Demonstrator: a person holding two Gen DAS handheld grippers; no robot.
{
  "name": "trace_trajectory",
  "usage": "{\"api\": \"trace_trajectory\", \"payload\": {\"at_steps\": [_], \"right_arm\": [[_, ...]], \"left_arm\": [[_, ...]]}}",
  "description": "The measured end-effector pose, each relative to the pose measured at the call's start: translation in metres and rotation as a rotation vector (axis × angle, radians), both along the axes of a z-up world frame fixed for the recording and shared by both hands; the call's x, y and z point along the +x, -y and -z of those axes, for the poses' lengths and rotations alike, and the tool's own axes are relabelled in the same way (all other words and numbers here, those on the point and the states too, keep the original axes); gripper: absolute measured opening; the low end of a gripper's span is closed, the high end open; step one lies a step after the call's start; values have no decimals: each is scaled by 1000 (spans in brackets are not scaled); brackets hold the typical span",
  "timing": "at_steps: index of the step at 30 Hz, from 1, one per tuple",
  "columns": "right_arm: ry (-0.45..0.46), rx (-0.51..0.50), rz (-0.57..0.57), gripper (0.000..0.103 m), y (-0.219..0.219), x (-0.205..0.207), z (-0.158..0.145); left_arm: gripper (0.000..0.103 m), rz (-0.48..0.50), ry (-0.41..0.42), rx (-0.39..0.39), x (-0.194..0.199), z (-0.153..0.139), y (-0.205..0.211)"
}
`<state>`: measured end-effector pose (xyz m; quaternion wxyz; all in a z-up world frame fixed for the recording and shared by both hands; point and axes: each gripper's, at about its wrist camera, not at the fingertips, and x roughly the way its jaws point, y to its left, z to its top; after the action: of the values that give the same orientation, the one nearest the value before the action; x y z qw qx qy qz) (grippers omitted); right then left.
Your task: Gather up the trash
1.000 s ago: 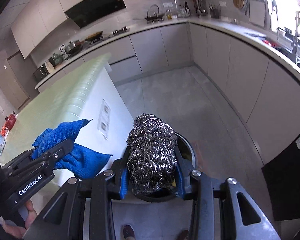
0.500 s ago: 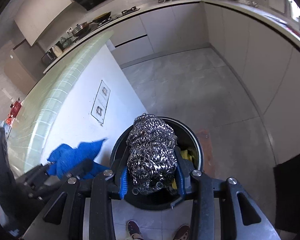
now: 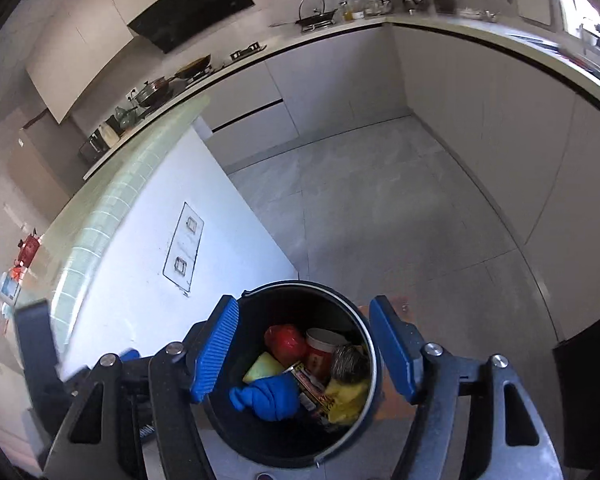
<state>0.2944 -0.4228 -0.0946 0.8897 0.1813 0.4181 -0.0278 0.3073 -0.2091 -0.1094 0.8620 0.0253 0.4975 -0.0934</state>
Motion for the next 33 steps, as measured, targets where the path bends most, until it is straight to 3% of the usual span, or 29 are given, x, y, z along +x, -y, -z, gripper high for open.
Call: {"api": "trace_trajectory", "payload": {"at_steps": [4,10,16,20,25,29,33], "right_arm": [[-20,-25,14,70,0,-19,-24],[-106,-12,7,70,-21,-51,-36],[-120,-43,-24,70,-90,-128,-54],[-118,-74,-20,70,-158,-201,-69],[-41,-155,-3,70,-223,-275,-107],[80,-217,29,78,-261,-328,-154],[134,-276,57,81,-279,-354,-183]], "left_arm": [[87,25,54,32,-22,-42,-1],[87,48,81,-7,-64,-87,-31],[87,89,149,-29,-140,-126,-93],[89,78,192,-39,-186,-139,-145],[97,61,273,-49,-250,-167,-206],[100,52,326,-52,-274,-182,-226],[101,28,366,-51,-291,-191,-233]]}}
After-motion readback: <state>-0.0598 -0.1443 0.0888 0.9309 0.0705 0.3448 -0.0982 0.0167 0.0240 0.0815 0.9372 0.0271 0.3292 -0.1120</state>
